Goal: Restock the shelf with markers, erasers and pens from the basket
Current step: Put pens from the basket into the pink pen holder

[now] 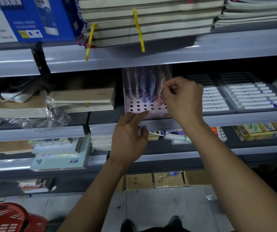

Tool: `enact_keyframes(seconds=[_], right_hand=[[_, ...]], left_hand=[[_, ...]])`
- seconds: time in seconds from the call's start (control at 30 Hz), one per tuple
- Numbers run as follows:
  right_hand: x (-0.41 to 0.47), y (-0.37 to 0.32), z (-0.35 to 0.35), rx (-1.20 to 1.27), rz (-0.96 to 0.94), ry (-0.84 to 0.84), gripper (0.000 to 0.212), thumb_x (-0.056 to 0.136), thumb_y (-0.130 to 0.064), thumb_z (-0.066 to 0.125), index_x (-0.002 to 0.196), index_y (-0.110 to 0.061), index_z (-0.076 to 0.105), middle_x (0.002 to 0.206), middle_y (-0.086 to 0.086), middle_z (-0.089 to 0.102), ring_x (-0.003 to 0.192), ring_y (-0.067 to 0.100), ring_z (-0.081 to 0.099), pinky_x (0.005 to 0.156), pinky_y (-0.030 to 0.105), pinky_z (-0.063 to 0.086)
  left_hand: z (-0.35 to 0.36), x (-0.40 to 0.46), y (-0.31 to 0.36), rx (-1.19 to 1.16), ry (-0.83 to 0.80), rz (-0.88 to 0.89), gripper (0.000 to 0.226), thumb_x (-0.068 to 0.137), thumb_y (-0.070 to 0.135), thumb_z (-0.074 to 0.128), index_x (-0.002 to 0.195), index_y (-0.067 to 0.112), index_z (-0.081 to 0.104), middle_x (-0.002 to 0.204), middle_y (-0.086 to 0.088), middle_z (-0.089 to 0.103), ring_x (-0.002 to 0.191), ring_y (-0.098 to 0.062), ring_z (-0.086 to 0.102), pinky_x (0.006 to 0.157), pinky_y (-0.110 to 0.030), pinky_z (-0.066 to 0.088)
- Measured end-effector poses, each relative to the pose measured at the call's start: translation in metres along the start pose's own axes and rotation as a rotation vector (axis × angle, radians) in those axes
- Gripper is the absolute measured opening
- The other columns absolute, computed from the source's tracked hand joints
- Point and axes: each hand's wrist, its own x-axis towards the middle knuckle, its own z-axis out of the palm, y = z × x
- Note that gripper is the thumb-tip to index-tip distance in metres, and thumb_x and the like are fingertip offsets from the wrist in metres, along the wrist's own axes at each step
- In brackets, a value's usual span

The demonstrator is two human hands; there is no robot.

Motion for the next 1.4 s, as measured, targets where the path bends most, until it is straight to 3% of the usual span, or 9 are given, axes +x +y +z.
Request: enact_keyframes(seconds=[0.23,0.4,0.53,0.73,0.9,1.0,1.1,1.3,1.4], right_hand=[[-0.001,0.005,0.000,-0.012,0.032,-0.077,0.011,0.093,-0.017,0.069,0.092,-0.015,0.080,0.077,-0.005,0.077,0.069,0.012,0.071,0.072,0.036,0.060],[-0.017,0.009,0.000,0.032,0.031,-0.050,0.006,0.093,-0.017,0.072,0.093,-0.014,0.077,0.083,-0.005,0.077,0.074,0.010,0.071,0.074,0.034,0.060],[-0.040,0.014,-0.001,-0.010,-0.057,-0.053,0.006,0.093,-0.019,0.071,0.092,-0.014,0.074,0.084,-0.001,0.075,0.071,0.014,0.068,0.067,0.024,0.052],[-0.079,0.015,0.012,0.018,-0.159,-0.295,0.008,0.093,-0.020,0.071,0.096,-0.013,0.072,0.088,-0.001,0.073,0.075,0.015,0.067,0.068,0.039,0.060],[-0.110,0.009,0.039,-0.007,-0.238,-0.544,0.008,0.096,-0.028,0.066,0.091,-0.021,0.065,0.086,-0.005,0.069,0.074,0.015,0.062,0.065,0.039,0.058],[-0.129,-0.002,0.065,-0.003,-0.260,-0.718,0.010,0.098,-0.028,0.064,0.090,-0.021,0.063,0.085,-0.004,0.065,0.076,0.017,0.061,0.066,0.041,0.057],[-0.151,-0.024,0.093,-0.025,-0.300,-0.863,0.013,0.101,-0.032,0.059,0.091,-0.023,0.060,0.087,-0.005,0.063,0.076,0.018,0.060,0.063,0.041,0.055],[-0.204,-0.083,0.145,-0.059,-0.444,-1.000,0.014,0.099,-0.038,0.057,0.094,-0.026,0.061,0.096,-0.008,0.063,0.084,0.015,0.059,0.064,0.030,0.044],[-0.233,-0.123,0.178,-0.066,-0.482,-1.101,0.016,0.100,-0.040,0.054,0.099,-0.027,0.062,0.102,-0.008,0.062,0.090,0.015,0.060,0.069,0.032,0.049]], left_hand=[[0.000,-0.001,0.001,-0.007,0.007,-0.011,0.048,0.093,0.018,0.062,0.141,0.025,0.064,0.120,0.000,0.064,0.099,-0.021,0.060,0.083,-0.046,0.056],[-0.003,-0.006,0.003,-0.024,0.047,-0.014,0.040,0.093,0.020,0.059,0.132,0.022,0.069,0.117,0.001,0.068,0.097,-0.021,0.062,0.080,-0.043,0.056],[-0.008,-0.014,0.002,0.050,0.118,-0.046,0.029,0.092,0.017,0.060,0.116,0.018,0.075,0.109,0.002,0.072,0.093,-0.019,0.063,0.079,-0.039,0.056],[-0.023,-0.036,-0.007,0.163,0.126,-0.154,0.023,0.093,0.021,0.056,0.105,0.016,0.075,0.104,0.001,0.071,0.092,-0.019,0.062,0.075,-0.043,0.056],[-0.041,-0.075,-0.019,0.262,0.130,-0.312,0.012,0.090,0.007,0.066,0.097,0.012,0.074,0.090,-0.003,0.069,0.082,-0.025,0.063,0.066,-0.045,0.053],[-0.059,-0.105,-0.030,0.360,0.105,-0.410,0.010,0.089,0.006,0.065,0.094,0.009,0.073,0.094,-0.009,0.071,0.081,-0.031,0.063,0.065,-0.044,0.052],[-0.081,-0.137,-0.048,0.423,0.068,-0.525,0.011,0.089,0.008,0.065,0.096,0.009,0.074,0.091,-0.011,0.070,0.081,-0.033,0.063,0.066,-0.042,0.050],[-0.137,-0.206,-0.096,0.446,0.060,-0.731,0.017,0.094,0.020,0.061,0.105,0.015,0.073,0.100,-0.005,0.072,0.089,-0.026,0.063,0.075,-0.041,0.053],[-0.172,-0.242,-0.123,0.453,0.062,-0.843,0.023,0.100,0.028,0.058,0.114,0.016,0.072,0.108,-0.005,0.072,0.093,-0.026,0.065,0.077,-0.042,0.056]])
